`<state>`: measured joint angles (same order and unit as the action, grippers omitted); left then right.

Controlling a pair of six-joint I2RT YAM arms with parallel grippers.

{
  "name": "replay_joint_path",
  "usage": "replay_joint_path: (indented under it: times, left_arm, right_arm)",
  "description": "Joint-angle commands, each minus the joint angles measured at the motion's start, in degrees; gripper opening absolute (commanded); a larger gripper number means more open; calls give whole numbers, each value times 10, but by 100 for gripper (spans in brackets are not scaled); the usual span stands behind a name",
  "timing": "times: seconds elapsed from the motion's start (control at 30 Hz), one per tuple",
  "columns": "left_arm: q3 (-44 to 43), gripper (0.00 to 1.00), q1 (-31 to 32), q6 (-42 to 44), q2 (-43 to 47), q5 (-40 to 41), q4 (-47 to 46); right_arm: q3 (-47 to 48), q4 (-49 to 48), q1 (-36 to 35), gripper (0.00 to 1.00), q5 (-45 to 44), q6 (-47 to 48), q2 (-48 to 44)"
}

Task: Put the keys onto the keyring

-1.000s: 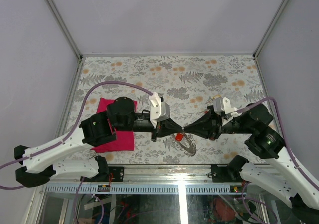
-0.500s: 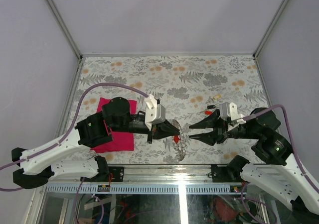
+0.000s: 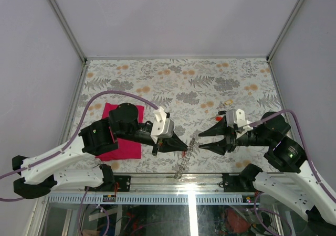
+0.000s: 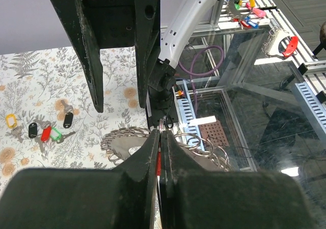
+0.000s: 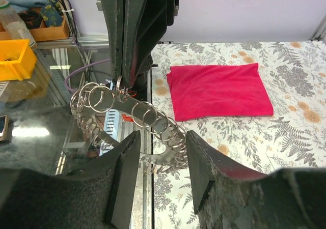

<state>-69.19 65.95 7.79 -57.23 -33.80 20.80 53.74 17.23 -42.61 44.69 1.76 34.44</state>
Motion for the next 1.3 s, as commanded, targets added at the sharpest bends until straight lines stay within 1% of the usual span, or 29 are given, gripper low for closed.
replay_joint_path:
  times: [0.0,0.27,0.4,0.5,0.6,0.7,0.83,0.93,1.07,1.27]
  left_arm:
    - [-19,0,2,15,2,-24,-14]
    - [-21,0,2,17,1,-27,-12]
    - [-20,0,2,16,3,-15,-13]
    - [-13,0,2,9,7,10,-26]
    - [1,0,2,-6,17,36,-49]
    - [12,0,2,-21,24,51,-69]
    - [18,0,2,-35,26,61,-79]
    - [20,0,1,-42,26,69,-85]
    - [19,0,1,-54,25,88,-88]
    - [15,0,1,-55,23,82,-87]
  right_arm:
    - [22,-13,-1,48,15,-1,0]
    - [9,-37,0,45,27,-26,-5]
    - [9,-39,-1,44,19,-30,-14]
    - [-2,-48,-1,48,-10,-21,-33]
    - [-30,-82,-1,52,-52,-10,-63]
    - [-52,-112,-1,55,-84,2,-89]
    - [-55,-116,-1,56,-113,29,-100]
    - [-55,-119,-1,56,-120,45,-101]
    - [-50,-112,-1,56,-108,73,-94]
    - [-35,-94,-1,55,-95,94,-75]
